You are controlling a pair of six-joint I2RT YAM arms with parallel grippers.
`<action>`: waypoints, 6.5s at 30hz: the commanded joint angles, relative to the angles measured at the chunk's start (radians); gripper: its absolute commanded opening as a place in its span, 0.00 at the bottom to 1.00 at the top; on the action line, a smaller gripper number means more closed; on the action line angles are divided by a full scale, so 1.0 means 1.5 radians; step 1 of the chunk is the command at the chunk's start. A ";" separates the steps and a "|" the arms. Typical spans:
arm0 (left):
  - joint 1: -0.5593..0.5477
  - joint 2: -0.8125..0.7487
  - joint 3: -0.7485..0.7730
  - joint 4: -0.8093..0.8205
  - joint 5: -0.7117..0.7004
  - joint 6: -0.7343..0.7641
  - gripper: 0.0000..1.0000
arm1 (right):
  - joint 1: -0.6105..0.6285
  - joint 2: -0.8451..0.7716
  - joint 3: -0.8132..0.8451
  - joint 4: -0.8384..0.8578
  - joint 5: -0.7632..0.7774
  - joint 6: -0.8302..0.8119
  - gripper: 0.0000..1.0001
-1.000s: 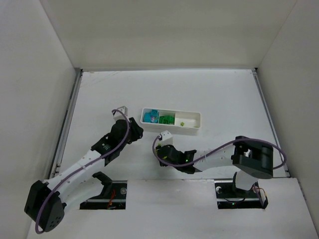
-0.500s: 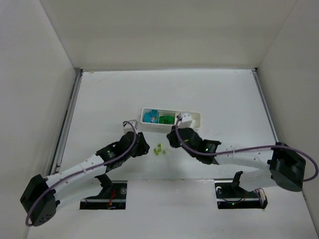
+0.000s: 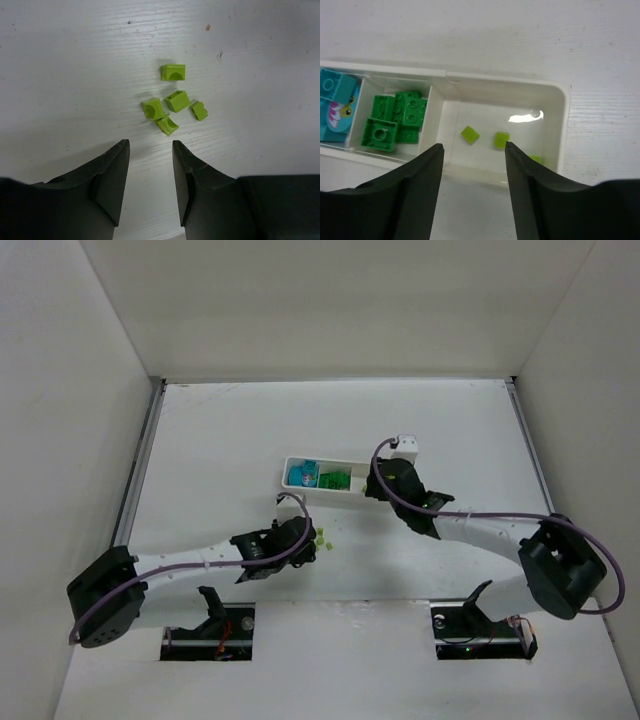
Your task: Sort the legos into containers by color
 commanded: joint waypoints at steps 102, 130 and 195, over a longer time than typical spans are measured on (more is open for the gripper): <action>0.113 0.294 0.426 0.175 0.083 0.188 0.35 | 0.250 -0.183 -0.153 0.052 -0.030 0.067 0.39; 0.296 -0.182 -0.047 0.017 0.102 0.050 0.34 | 0.298 0.224 0.103 0.032 -0.015 0.010 0.47; 0.075 0.156 0.057 0.155 0.032 0.172 0.30 | 0.115 -0.091 -0.047 0.041 0.007 0.041 0.60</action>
